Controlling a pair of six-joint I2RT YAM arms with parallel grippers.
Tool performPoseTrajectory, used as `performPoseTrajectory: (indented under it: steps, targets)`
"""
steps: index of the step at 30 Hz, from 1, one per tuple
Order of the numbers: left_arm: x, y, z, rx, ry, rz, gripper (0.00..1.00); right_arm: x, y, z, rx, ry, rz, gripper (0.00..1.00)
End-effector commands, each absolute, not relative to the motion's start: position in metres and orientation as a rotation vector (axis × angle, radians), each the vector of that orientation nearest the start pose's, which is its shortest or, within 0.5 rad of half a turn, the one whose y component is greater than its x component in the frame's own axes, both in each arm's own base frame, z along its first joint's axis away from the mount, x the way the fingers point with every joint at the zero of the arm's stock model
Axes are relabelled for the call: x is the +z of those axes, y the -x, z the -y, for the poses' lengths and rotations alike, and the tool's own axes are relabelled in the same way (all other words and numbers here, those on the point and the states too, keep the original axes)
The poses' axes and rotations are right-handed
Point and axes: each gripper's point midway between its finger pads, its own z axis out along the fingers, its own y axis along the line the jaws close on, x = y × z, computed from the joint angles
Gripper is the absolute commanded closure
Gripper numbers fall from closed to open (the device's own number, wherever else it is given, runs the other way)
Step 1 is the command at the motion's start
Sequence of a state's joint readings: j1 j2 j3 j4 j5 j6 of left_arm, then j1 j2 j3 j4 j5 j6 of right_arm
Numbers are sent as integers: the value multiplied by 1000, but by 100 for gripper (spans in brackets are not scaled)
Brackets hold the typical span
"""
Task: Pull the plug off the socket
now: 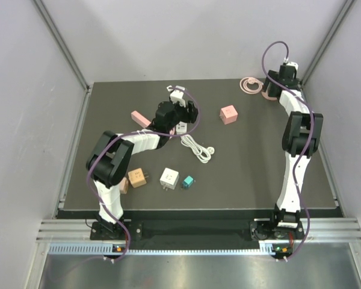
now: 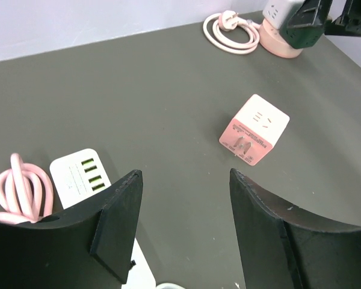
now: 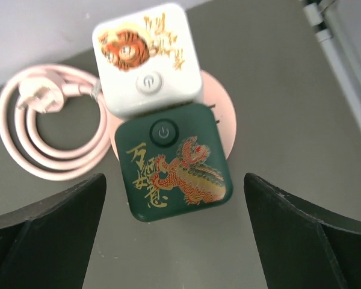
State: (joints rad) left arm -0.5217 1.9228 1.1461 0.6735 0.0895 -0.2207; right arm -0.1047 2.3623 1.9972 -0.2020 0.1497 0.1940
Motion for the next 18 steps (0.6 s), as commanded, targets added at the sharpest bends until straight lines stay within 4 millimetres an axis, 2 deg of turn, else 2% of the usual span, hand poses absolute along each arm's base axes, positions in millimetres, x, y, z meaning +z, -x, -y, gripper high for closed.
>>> performPoseTrajectory:
  steps: [1,3,4,6,7,11,13,14,15,16,17,18]
  targets:
    - [192,-489,312,-678,-320,-1608,36,115,-652,79,-69,-368,-2060,7]
    - [194,-488,312,-686,-320,-1607,36,114,-650,82,-87,-390,-2059,12]
    - [195,-488,313,-690,-321,-1604,36,110,-648,82,-91,-392,-2065,18]
    - [195,-487,313,-692,-321,-1606,36,113,-648,87,-121,-400,-2053,21]
    - [196,-486,313,-694,-322,-1603,36,114,-648,88,-131,-398,-2051,29]
    - [196,-486,313,-690,-325,-1603,36,120,-649,95,-178,-379,-2039,43]
    - [196,-486,313,-687,-328,-1604,36,124,-650,95,-181,-372,-2033,58]
    - [196,-487,312,-686,-327,-1604,36,127,-649,93,-176,-370,-2032,62]
    - [197,-486,313,-688,-328,-1601,36,136,-647,90,-167,-367,-2023,69]
    - [196,-487,313,-688,-328,-1602,36,130,-641,86,-168,-367,-2039,81]
    - [193,-487,313,-689,-326,-1611,36,147,-638,85,-174,-388,-2001,85]
    - [195,-486,314,-694,-331,-1607,36,149,-634,78,-168,-392,-2004,90]
